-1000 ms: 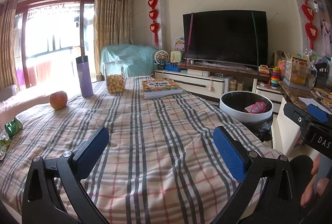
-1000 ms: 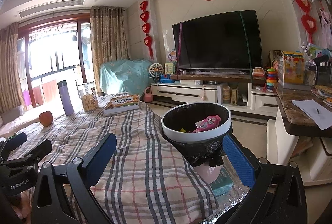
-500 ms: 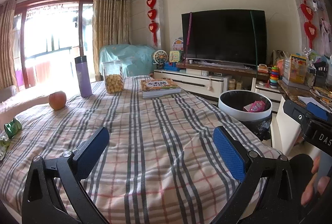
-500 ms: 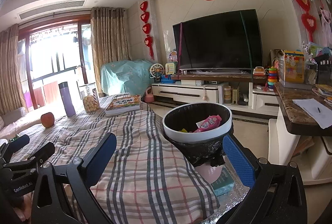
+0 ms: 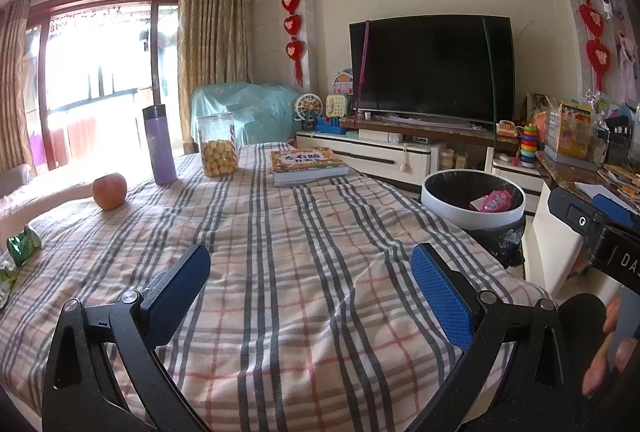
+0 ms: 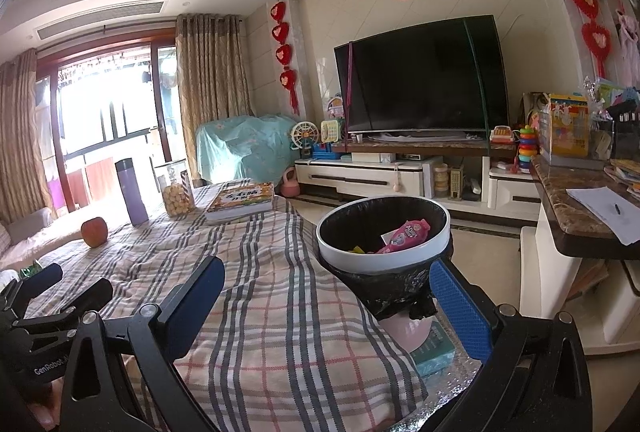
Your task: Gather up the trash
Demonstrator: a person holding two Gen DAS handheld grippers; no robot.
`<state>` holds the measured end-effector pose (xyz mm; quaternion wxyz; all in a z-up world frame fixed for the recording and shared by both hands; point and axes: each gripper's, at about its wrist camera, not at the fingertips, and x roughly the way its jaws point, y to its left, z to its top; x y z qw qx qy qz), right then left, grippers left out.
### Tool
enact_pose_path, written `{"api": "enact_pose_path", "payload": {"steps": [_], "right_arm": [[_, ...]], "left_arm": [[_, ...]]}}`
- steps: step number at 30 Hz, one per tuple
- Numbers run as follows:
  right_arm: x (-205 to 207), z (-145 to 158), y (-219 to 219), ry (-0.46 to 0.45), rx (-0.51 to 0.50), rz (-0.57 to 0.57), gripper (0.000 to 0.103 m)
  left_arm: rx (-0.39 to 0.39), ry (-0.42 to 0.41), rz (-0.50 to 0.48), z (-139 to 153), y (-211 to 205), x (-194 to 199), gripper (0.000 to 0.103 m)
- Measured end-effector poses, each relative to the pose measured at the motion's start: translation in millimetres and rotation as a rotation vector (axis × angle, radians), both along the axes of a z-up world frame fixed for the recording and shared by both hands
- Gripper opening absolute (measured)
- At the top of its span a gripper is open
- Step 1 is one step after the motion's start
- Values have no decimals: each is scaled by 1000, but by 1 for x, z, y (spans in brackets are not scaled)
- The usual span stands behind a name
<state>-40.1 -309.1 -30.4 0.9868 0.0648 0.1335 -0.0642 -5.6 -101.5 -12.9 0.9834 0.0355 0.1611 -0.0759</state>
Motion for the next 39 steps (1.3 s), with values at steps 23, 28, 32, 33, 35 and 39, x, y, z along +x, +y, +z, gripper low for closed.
{"api": "enact_pose_path", "payload": {"steps": [23,28,32,33,35,39], "right_arm": [[2,-2,7,5,15,14,103],[2,-2,6,5,22,16,103],[4,-2,8,9,29,24,103],[5,-2,8,11,30,25,103],[7,-3,8,18,34,29,103],[11,-3,7,31,46,40,103]], "left_arm": [[-1,6,-3,-4,1,1,103],[0,9,-4,-5,1,2,103],[-6,13,-11,-6,1,2,103],[-9,16,-14,-6,2,2,103],[-17,21,-22,-5,3,3,103],[-18,23,-26,-4,4,5,103]]}}
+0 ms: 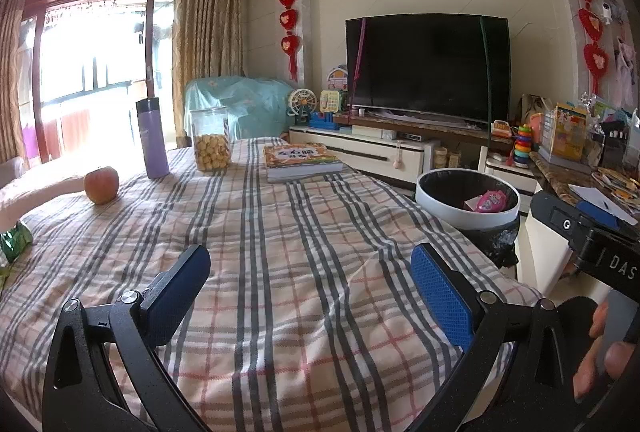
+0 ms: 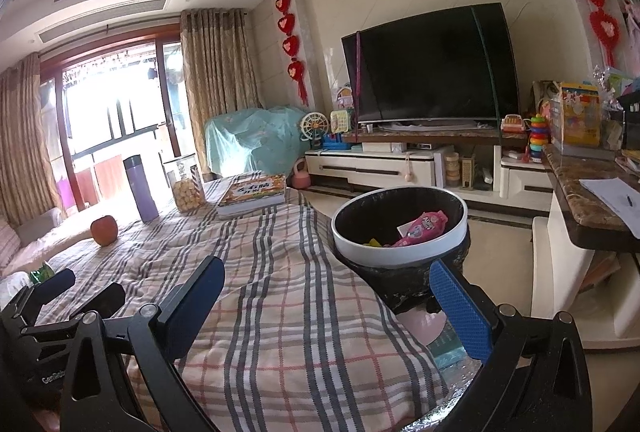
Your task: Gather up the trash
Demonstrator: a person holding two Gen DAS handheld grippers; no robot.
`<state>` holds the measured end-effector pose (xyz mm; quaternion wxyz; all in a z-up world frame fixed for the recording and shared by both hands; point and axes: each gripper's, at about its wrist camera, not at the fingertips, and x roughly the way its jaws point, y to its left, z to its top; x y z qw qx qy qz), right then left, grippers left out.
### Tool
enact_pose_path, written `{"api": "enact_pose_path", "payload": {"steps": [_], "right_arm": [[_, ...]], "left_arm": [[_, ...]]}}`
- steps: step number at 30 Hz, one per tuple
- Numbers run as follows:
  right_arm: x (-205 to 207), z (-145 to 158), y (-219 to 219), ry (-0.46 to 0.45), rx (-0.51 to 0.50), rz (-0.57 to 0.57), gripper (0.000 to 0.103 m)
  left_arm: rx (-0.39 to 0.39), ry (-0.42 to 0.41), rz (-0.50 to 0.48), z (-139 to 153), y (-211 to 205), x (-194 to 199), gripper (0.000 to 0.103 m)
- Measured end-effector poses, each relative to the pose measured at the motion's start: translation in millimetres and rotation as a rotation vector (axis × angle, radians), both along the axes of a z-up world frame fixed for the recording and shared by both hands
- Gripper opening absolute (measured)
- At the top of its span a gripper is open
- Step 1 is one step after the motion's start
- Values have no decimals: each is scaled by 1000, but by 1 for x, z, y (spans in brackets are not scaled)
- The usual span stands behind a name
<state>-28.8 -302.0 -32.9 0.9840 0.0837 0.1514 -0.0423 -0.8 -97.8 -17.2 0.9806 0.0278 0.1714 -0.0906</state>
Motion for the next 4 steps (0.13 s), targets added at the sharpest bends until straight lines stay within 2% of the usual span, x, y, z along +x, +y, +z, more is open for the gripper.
{"api": "enact_pose_path", "payload": {"steps": [4], "right_arm": [[7,0,-1,15,24,12,103]], "left_arm": [[-26,41,-10,0,6,9,103]]}}
